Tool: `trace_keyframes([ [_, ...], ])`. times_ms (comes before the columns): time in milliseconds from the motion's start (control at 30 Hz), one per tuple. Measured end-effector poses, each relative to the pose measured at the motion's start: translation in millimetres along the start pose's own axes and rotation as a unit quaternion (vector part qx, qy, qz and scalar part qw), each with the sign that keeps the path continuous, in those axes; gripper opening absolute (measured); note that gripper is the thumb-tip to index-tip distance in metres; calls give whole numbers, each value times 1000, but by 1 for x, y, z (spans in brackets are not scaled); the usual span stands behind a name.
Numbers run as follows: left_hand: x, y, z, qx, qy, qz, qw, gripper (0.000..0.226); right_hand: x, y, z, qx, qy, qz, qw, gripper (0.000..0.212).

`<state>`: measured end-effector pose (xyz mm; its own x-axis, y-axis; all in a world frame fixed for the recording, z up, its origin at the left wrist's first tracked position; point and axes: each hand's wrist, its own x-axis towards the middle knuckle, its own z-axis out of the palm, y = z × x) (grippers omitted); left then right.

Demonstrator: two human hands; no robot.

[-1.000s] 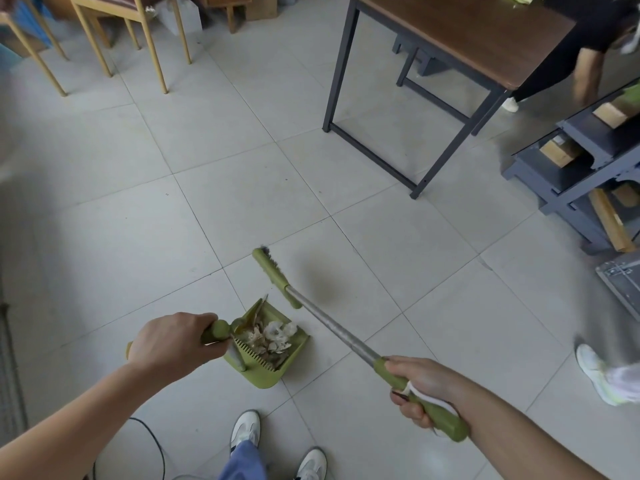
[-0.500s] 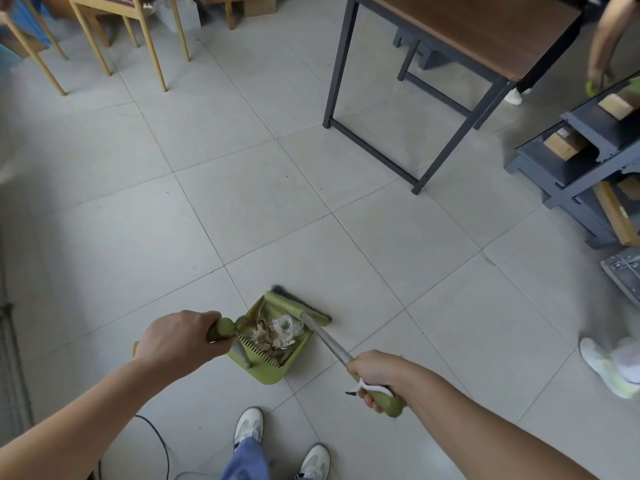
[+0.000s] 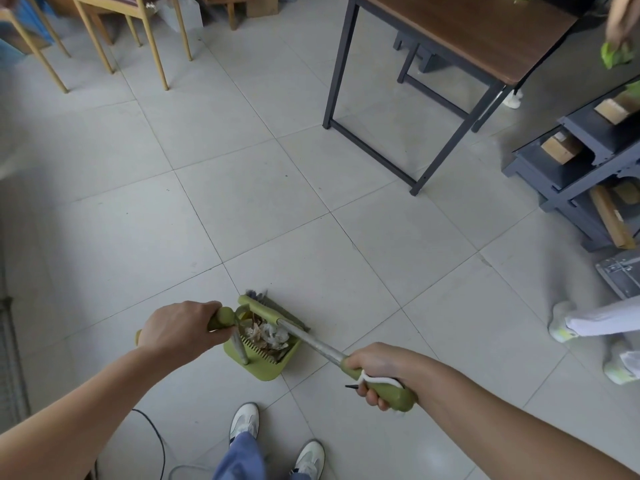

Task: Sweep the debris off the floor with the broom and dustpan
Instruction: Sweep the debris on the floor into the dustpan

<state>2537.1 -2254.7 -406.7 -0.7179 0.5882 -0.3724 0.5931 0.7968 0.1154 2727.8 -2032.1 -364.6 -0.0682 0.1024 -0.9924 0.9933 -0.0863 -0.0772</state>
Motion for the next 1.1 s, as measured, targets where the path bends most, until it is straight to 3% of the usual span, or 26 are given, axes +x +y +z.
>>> trace_keyframes([
  [400, -12, 7, -15, -31, 17, -20, 999, 38, -43, -2, -10, -20, 53, -93, 994, 9],
  [733, -28, 28, -65, -43, 68, -49, 996, 32, -115, -37, -52, -53, 0, -138, 989, 9],
  [1100, -17, 35, -137, -40, 131, -57, 989, 33, -172, -92, -71, -88, 3, -157, 984, 9],
])
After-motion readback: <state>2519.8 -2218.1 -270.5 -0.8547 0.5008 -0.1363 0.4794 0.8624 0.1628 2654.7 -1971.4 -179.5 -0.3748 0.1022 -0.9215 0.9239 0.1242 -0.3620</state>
